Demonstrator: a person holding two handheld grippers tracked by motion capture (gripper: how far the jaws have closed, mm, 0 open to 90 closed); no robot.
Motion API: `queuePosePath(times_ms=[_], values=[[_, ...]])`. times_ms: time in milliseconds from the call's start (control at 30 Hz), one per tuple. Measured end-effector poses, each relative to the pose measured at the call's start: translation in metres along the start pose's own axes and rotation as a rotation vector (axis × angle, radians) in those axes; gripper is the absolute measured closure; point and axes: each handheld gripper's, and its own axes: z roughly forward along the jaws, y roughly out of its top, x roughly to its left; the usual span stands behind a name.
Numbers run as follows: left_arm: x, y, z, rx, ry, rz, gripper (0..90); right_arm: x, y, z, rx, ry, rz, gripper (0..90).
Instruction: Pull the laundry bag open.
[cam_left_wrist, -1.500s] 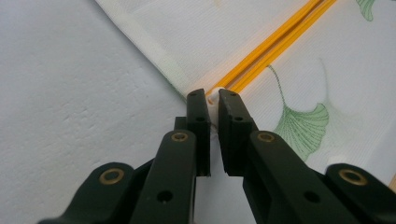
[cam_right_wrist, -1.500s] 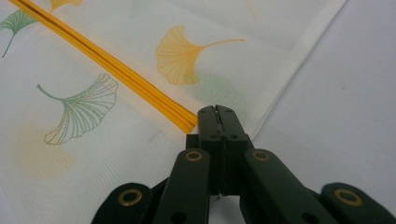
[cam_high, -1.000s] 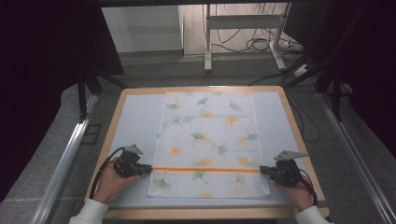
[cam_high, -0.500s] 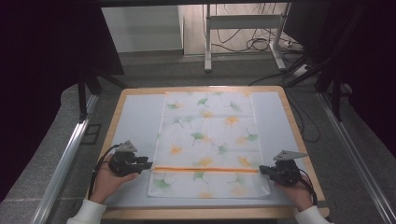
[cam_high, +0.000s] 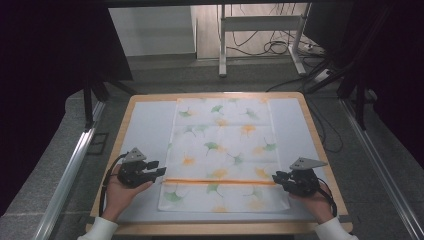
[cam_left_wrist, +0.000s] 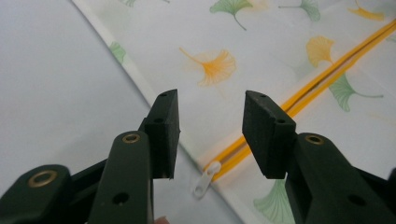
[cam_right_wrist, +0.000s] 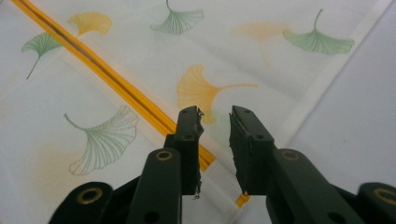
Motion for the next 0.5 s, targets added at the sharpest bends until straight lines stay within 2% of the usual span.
queuePosePath(times_ms=[133, 333, 500], values=[[0.000, 0.002, 0.006, 0.004, 0.014, 0.006, 56.2, -0.003, 0.002, 0.001, -0.018, -0.016, 0.010, 63.6], [0.009, -0.004, 0.011, 0.005, 0.042, -0.040, 53.7, -0.010, 0.003, 0.000, -0.036, -0.046, 0.039, 57.3], [0.013, -0.008, 0.016, 0.023, 0.056, -0.051, 50.7, -0.017, 0.001, 0.000, -0.038, -0.074, 0.062, 52.7]])
